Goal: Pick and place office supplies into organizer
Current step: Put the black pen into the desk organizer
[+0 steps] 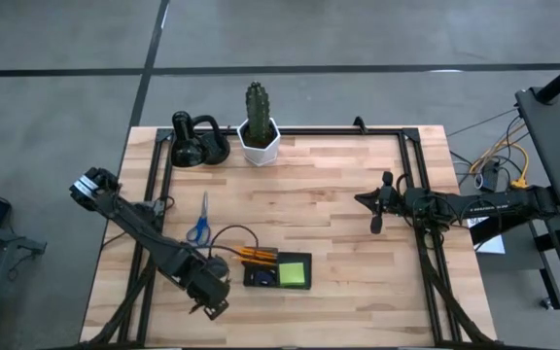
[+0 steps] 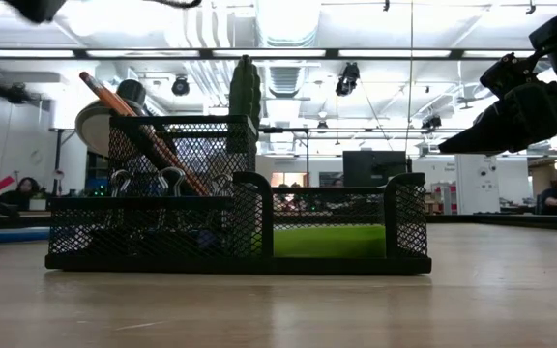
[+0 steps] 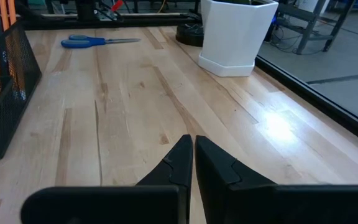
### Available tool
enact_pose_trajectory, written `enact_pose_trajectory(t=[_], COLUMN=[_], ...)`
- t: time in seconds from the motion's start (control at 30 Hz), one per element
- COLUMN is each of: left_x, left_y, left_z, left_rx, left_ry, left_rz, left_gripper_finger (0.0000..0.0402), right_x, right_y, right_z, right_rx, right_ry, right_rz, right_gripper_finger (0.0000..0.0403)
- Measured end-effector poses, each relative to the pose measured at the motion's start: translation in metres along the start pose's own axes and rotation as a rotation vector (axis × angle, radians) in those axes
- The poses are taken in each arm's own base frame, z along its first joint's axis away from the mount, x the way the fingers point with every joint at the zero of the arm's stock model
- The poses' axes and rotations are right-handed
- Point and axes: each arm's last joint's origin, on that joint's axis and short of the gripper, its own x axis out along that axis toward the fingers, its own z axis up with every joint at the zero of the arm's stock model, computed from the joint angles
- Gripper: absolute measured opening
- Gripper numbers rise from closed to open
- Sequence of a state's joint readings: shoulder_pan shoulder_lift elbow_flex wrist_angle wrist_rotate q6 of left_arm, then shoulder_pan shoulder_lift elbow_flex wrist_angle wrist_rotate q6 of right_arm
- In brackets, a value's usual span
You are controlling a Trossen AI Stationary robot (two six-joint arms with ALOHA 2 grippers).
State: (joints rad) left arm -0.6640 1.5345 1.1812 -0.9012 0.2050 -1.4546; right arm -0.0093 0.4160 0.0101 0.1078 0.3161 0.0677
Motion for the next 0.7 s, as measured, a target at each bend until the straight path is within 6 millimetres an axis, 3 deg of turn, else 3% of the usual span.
enact_pose_trajectory(t=[0.43, 0.7], left_x=[-0.027, -0.043], left_y=[-0.021, -0.022], left_z=[0.002, 0.032], left_rx=[0.014, 0.006], left_ry=[-0.094, -0.190], left_rz=[-0.101, -0.134], left_gripper_finger=[0.0008, 0.0008], right_x=[0.000, 0.000], right_y=[0.000, 0.000], right_z=[0.000, 0.000], right_rx=[0.000, 0.000], right_ry=[0.000, 0.000], right_rz=[0.000, 0.000], right_gripper_finger=[0.0008, 0.0008])
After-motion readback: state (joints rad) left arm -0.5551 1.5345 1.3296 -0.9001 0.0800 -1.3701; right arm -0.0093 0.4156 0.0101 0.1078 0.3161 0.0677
